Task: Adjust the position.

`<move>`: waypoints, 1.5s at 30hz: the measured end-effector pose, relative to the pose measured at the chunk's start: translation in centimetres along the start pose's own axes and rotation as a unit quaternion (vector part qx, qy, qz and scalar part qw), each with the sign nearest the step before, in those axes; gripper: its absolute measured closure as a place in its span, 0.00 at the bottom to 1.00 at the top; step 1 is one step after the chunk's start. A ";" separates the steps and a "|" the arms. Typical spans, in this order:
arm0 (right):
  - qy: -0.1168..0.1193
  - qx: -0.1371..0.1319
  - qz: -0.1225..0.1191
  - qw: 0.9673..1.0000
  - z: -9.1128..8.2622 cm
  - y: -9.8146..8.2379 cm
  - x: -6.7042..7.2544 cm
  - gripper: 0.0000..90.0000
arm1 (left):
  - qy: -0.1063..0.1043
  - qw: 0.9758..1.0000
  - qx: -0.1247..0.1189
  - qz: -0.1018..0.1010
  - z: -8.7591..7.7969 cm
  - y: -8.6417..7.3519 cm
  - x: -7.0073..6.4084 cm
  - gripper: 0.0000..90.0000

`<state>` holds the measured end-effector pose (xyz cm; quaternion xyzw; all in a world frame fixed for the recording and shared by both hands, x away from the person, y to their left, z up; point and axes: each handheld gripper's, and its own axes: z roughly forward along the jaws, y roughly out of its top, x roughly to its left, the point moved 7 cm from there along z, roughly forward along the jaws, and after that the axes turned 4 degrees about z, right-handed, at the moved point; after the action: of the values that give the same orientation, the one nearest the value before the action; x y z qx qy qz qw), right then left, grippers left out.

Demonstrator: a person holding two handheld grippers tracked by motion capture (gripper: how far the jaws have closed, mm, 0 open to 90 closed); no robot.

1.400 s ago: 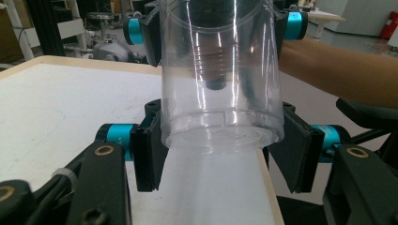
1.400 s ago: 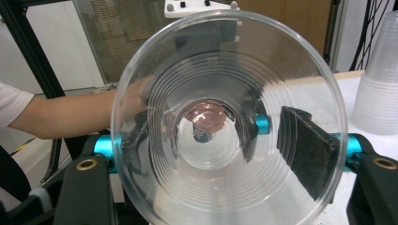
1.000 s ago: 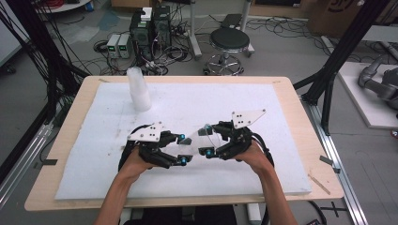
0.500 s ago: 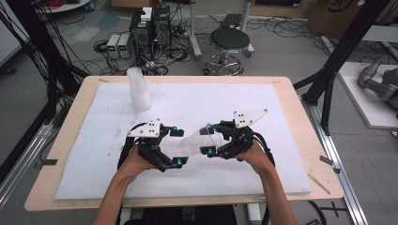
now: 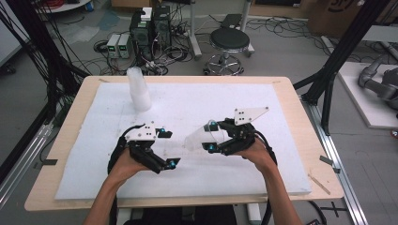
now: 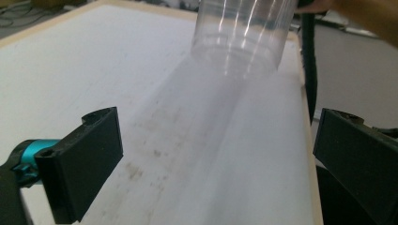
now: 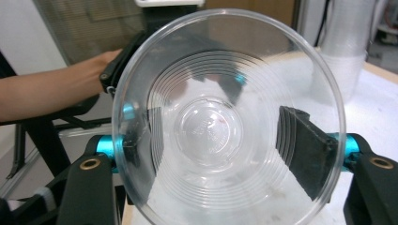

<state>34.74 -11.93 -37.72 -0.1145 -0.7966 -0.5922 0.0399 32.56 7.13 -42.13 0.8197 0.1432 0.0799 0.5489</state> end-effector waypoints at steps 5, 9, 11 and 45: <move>-0.032 0.025 0.015 0.999 -0.2 0.1 -0.7 0.36 | 0.039 0.999 0.013 -0.008 -1.1 -1.3 0.6 0.02; -0.067 0.048 0.022 0.996 -0.4 0.2 -1.5 0.37 | 0.080 0.996 0.007 -0.024 -2.1 -2.4 1.4 0.02; -0.084 0.066 0.031 0.994 -0.6 0.2 -1.9 0.37 | 0.102 0.994 0.008 -0.031 -2.7 -3.1 1.9 0.02; -0.225 0.280 0.037 0.933 1.7 -0.4 -6.5 0.37 | 0.245 0.964 -0.023 -0.105 -5.6 -9.5 4.9 0.02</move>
<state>41.09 -11.33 -39.83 -0.2581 -0.9133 -0.3024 -0.0882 34.19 17.01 -48.89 0.7423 0.3567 0.2230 0.5215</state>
